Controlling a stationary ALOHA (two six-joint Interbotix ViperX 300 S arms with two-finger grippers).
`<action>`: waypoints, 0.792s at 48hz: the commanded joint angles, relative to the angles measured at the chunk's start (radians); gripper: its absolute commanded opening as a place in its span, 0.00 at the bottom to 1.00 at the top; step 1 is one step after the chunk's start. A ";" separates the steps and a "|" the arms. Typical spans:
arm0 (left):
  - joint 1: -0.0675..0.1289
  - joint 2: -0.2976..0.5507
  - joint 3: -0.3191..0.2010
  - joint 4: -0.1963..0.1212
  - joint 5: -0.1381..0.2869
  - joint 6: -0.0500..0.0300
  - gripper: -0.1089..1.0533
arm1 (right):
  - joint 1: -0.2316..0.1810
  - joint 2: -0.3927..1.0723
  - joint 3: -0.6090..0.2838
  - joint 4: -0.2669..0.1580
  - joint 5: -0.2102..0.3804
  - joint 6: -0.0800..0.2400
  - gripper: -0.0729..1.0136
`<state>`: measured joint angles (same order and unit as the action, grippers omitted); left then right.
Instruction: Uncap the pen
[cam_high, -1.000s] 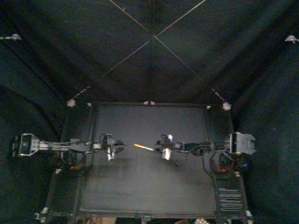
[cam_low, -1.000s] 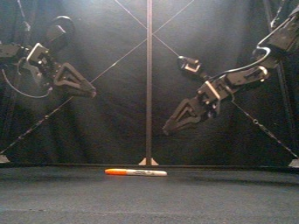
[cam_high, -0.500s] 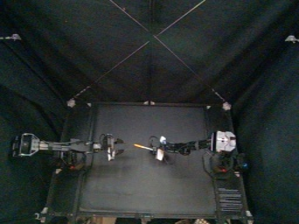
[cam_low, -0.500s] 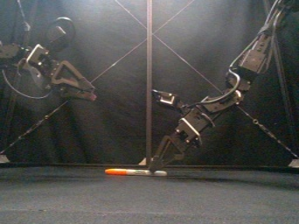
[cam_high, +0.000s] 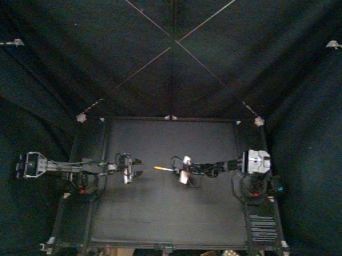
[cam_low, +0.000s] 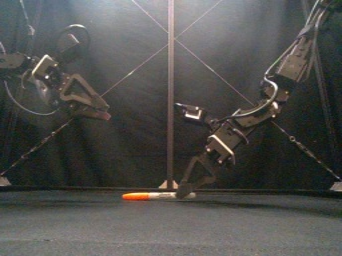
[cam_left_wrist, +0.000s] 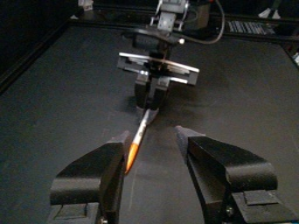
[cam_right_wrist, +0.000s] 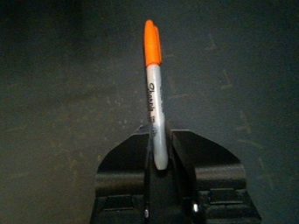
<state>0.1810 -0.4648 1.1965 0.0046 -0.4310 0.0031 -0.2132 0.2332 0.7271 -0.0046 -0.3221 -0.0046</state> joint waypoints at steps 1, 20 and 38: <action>0.000 0.040 -0.054 0.008 0.038 0.0015 0.81 | 0.005 -0.129 0.006 -0.015 0.014 -0.002 0.54; -0.009 0.210 -0.183 0.058 0.130 0.0015 0.81 | 0.067 -0.242 0.031 -0.044 0.051 0.011 0.53; -0.012 0.350 -0.285 0.078 0.207 0.0015 0.81 | 0.081 -0.241 0.031 -0.043 0.051 0.011 0.53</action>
<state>0.1672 -0.1289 0.9541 0.0798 -0.2439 0.0061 -0.1319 0.0230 0.7670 -0.0476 -0.2669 0.0092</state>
